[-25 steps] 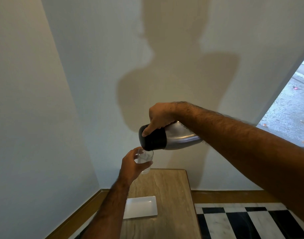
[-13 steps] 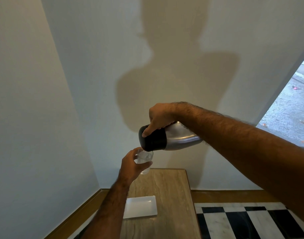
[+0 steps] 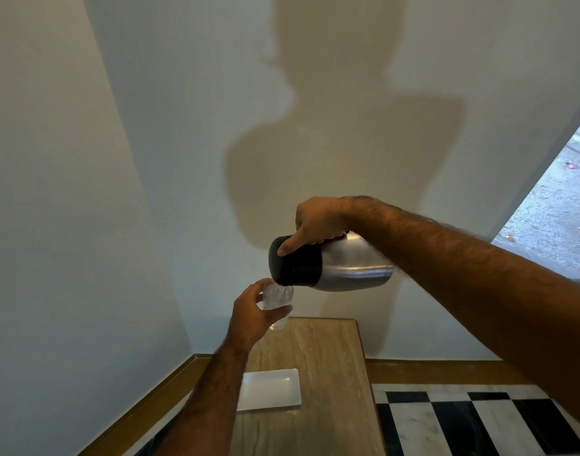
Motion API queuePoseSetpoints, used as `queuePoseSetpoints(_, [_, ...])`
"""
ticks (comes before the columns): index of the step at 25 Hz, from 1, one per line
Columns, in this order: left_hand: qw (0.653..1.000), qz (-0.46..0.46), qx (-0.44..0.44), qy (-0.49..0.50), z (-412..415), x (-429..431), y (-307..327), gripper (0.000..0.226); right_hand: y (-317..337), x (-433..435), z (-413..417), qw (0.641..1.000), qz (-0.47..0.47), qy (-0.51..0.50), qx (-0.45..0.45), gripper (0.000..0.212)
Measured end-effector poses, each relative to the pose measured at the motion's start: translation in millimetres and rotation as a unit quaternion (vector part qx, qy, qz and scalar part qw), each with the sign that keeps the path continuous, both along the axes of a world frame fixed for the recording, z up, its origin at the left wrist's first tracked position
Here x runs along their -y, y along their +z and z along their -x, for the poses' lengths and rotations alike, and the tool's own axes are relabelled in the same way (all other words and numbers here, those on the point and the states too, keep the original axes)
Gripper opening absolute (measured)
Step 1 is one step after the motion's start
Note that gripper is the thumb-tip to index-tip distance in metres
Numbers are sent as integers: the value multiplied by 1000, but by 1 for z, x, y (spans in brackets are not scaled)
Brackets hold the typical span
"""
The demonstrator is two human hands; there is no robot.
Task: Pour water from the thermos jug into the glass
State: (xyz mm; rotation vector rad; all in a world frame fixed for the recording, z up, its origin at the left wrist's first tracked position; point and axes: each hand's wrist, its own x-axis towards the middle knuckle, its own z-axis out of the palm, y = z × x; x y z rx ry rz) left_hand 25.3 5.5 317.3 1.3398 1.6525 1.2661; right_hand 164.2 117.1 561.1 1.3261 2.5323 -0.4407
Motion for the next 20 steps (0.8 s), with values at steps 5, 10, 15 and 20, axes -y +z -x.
queuePoseSetpoints(5, [1000, 6, -11, 1, -2, 0, -7, 66, -8, -1, -12, 1000, 16, -10, -22, 63])
queuePoseSetpoints(10, [1000, 2, -12, 14, -6, 1, -4, 58, -21, -4, -29, 997, 24, -37, -61, 65])
queuePoseSetpoints(15, [1000, -7, -5, 16, -7, 7, -2, 61, -46, 2, -60, 973, 46, -116, -193, 72])
queuePoseSetpoints(20, [1000, 1, -2, 28, -7, 9, -10, 71, -86, 21, -103, 868, 136, -248, -408, 69])
